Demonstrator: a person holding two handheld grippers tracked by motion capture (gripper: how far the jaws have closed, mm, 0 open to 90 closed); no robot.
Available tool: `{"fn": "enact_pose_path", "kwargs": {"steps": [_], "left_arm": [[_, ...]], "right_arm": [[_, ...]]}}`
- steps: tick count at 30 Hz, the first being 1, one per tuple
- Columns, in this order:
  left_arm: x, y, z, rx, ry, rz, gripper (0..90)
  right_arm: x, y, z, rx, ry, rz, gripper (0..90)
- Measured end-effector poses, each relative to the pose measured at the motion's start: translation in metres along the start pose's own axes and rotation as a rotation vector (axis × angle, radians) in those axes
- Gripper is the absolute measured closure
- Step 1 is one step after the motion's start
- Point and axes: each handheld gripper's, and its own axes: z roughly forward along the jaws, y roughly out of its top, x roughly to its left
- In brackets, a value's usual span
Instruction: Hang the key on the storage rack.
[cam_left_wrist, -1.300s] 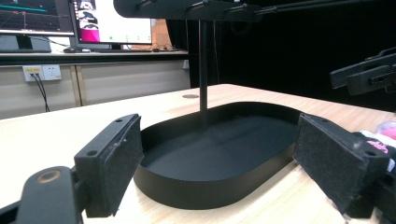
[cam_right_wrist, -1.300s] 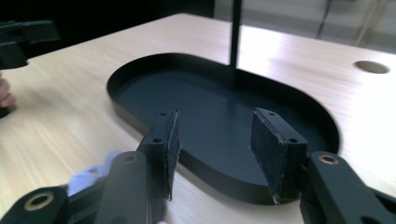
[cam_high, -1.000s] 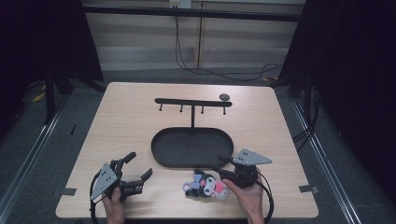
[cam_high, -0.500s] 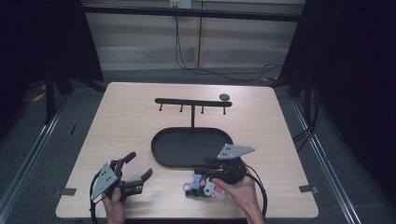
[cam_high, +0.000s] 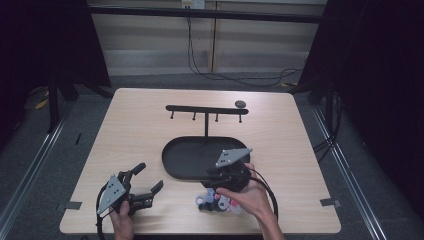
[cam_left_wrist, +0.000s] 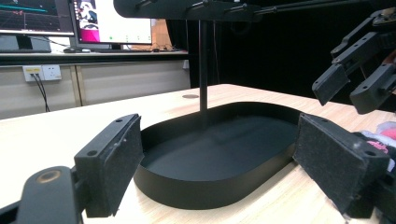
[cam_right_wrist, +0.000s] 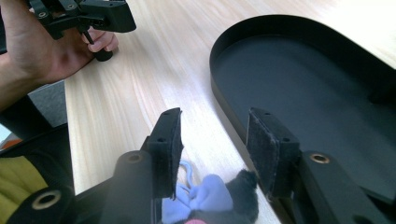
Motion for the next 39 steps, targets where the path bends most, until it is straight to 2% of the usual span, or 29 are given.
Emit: {"fn": "enact_pose_path", "kwargs": {"steps": [2, 3, 5, 6, 10, 15, 19, 22, 23, 25, 26, 27, 28, 29, 31, 33, 35, 39], "left_arm": [[0.0, 0.0, 0.0, 0.0, 0.0, 0.0, 15.4], [0.0, 0.0, 0.0, 0.0, 0.001, 0.0, 15.4], [0.0, 0.0, 0.0, -0.001, -0.001, 0.0, 15.4], [0.0, 0.0, 0.0, 0.0, 0.0, 0.0, 15.4], [0.0, 0.0, 0.0, 0.0, 0.0, 0.0, 15.4], [0.0, 0.0, 0.0, 0.0, -0.005, 0.003, 15.4], [0.0, 0.0, 0.0, 0.002, -0.003, 0.003, 15.4], [0.0, 0.0, 0.0, 0.0, 0.0, 0.0, 15.4], [0.0, 0.0, 0.0, 0.0, 0.001, -0.001, 15.4], [0.0, 0.0, 0.0, -0.001, 0.0, 0.0, 15.4], [0.0, 0.0, 0.0, 0.0, 0.0, 0.0, 15.4], [0.0, 0.0, 0.0, -0.002, -0.001, -0.001, 15.4], [0.0, 0.0, 0.0, 0.0, 0.001, 0.0, 15.4], [0.0, 0.0, 0.0, 0.001, -0.004, 0.004, 15.4], [0.0, 0.0, 0.0, 0.001, -0.004, 0.004, 15.4], [0.0, 0.0, 0.0, 0.0, -0.004, 0.003, 15.4], [0.0, 0.0, 0.0, 0.001, -0.004, 0.004, 15.4], [0.0, 0.0, 0.0, 0.002, -0.003, 0.003, 15.4]], "right_arm": [[-0.002, 0.004, 0.004, 0.033, 0.035, 0.0, 55.3], [-0.002, 0.006, 0.006, 0.062, 0.051, -0.005, 57.8], [-0.003, 0.01, 0.012, 0.118, 0.063, -0.034, 58.6], [-0.002, 0.012, 0.013, 0.135, 0.069, -0.034, 58.2], [-0.002, 0.018, 0.021, 0.187, 0.125, -0.051, 58.1], [-0.004, 0.024, 0.028, 0.255, 0.211, -0.037, 58.7], [-0.005, 0.027, 0.034, 0.312, 0.236, -0.061, 58.4], [-0.005, 0.03, 0.038, 0.349, 0.222, -0.056, 50.3], [-0.005, 0.031, 0.04, 0.363, 0.215, -0.05, 49.5], [-0.006, 0.032, 0.045, 0.397, 0.214, -0.065, 49.5], [-0.007, 0.033, 0.047, 0.408, 0.208, -0.074, 50.0], [-0.008, 0.032, 0.05, 0.43, 0.222, -0.075, 56.5], [-0.009, 0.032, 0.052, 0.471, 0.254, -0.067, 57.7], [-0.01, 0.032, 0.056, 0.491, 0.265, -0.076, 58.6], [-0.012, 0.03, 0.061, 0.545, 0.271, -0.066, 59.9], [-0.014, 0.028, 0.067, 0.597, 0.254, -0.064, 61.1], [-0.016, 0.028, 0.07, 0.617, 0.274, -0.059, 62.8], [-0.016, 0.03, 0.075, 0.679, 0.288, -0.08, 64.0]]}}
